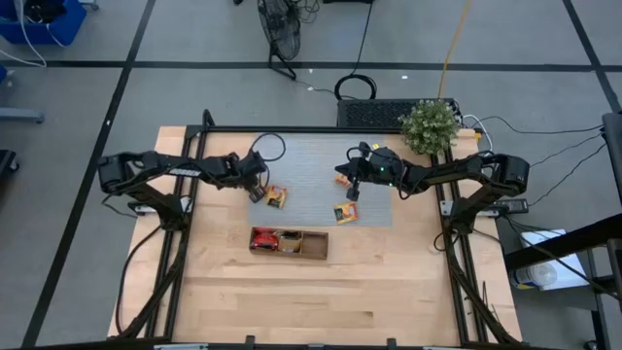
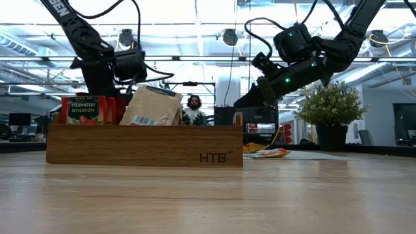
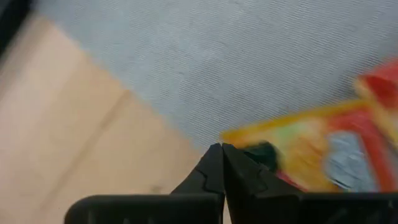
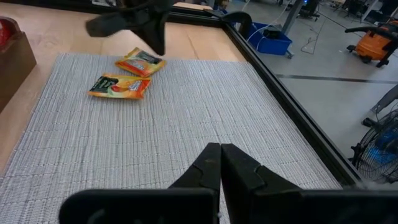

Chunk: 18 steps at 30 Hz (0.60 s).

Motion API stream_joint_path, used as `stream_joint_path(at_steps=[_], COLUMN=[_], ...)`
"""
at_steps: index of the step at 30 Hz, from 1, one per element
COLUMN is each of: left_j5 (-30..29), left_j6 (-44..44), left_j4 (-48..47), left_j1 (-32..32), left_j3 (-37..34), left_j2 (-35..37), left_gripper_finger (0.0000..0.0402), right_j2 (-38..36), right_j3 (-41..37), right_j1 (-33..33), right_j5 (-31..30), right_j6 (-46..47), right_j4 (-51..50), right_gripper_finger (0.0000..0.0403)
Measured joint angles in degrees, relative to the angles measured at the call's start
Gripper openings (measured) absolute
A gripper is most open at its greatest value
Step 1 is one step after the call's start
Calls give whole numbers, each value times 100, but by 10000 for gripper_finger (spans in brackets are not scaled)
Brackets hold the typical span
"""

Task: Pick & Place Tea
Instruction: Put the yellow tea bag into the right section of the wooden organizer

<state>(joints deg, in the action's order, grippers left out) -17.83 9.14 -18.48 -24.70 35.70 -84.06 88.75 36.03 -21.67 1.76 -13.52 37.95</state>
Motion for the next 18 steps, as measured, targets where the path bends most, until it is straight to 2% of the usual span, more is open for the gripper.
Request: stream_joint_path(at_steps=[6,13,18], left_j5=[1255,1338,1640], left_j6=[-513,748,998], left_j4=[-467,-551,-715], left_j1=[178,217,241], left_j3=[13,16,225], left_j2=[90,83,81], left_gripper_finger=[29,38,99], right_j2=[0,0,0], right_j3=[0,2,2], right_j1=[0,0,0], right_j5=[0,0,0], right_j6=[-60,-63,-63], right_j4=[7,9,4], right_gripper_finger=[0,0,0])
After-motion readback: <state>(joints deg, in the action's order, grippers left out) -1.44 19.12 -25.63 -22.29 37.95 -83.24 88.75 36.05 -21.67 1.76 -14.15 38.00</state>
